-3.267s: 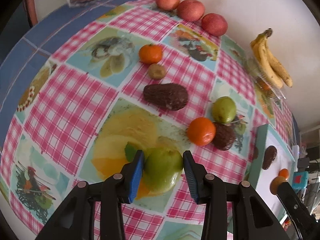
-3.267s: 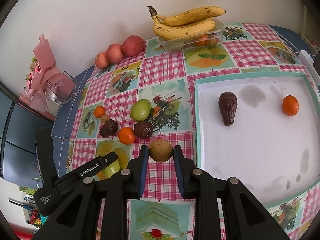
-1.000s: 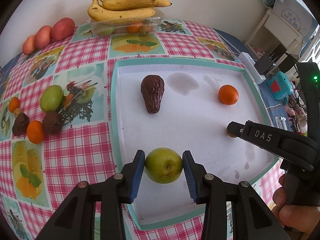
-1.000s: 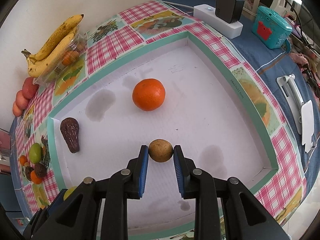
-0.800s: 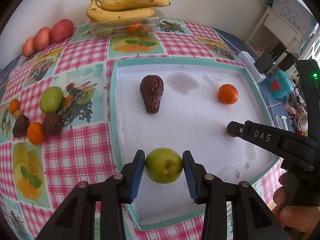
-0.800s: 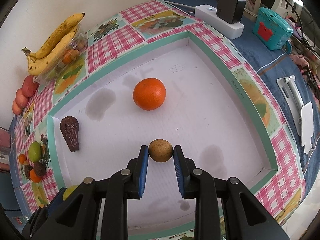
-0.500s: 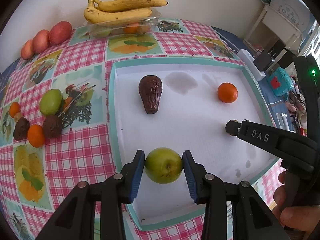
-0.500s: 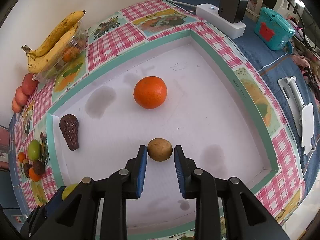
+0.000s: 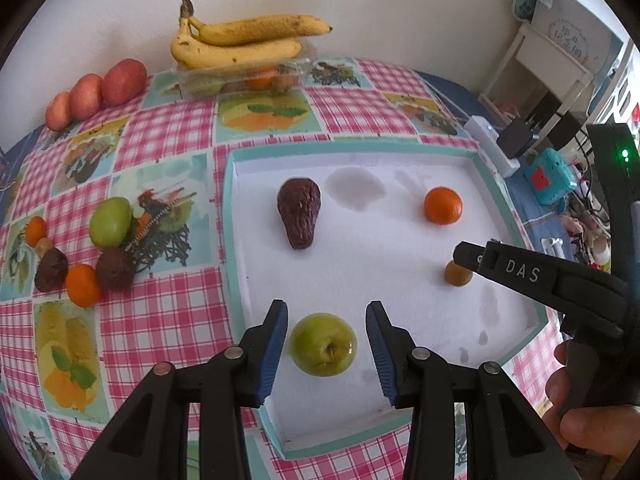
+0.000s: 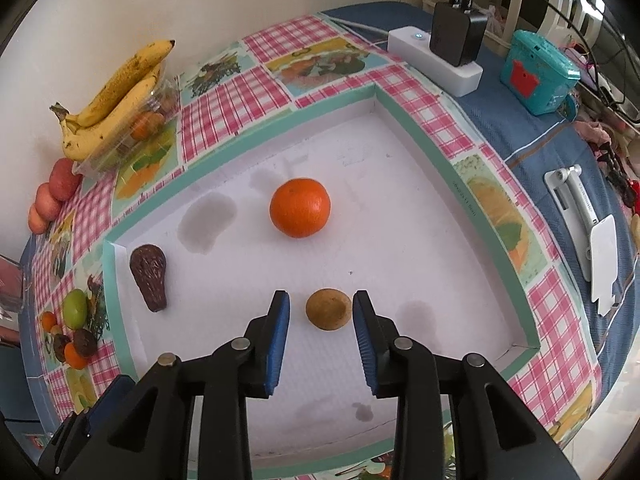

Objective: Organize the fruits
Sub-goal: 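Open left tool to release the green apple while right tool releases the kiwi, then withdraw both open tools from the tray toward the fruits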

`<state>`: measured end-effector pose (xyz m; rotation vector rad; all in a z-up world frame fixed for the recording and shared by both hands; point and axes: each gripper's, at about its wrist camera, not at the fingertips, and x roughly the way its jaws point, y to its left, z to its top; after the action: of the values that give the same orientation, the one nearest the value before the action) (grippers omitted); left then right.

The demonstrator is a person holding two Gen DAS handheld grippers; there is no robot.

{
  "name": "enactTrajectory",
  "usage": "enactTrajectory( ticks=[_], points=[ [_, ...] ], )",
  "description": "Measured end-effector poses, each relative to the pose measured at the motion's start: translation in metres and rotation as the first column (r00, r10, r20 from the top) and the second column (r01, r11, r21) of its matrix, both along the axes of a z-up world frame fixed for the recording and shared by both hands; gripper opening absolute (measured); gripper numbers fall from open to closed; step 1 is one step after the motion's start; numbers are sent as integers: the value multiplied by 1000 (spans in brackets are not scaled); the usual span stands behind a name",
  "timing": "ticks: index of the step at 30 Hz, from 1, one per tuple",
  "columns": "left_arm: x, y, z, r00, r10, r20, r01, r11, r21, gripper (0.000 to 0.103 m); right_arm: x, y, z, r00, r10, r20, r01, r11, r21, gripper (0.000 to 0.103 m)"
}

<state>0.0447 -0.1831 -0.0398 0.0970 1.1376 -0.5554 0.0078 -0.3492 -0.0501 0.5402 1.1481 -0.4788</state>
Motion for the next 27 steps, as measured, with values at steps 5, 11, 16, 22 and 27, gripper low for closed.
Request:
enactTrajectory(
  ticks=[5,11,16,22,27],
  points=[
    [6,14,9,999,53,12,-53,998,-30,44,1,0,8,1000,1,20,-1,1000,-15,34],
    [21,50,18,979,205,24,-203,978,-48,45,3,5,14,999,18,30,-17,999,-35,45],
    [33,90,17,936,353,19,-352,935,-40,70,7,15,18,998,57,37,-55,997,-53,57],
    [45,134,7,872,489,-1,-489,872,-14,81,13,30,20,992,115,45,-113,992,-58,67],
    [51,160,5,833,553,9,-553,833,6,91,16,38,20,988,149,48,-146,988,-58,77]
  ],
)
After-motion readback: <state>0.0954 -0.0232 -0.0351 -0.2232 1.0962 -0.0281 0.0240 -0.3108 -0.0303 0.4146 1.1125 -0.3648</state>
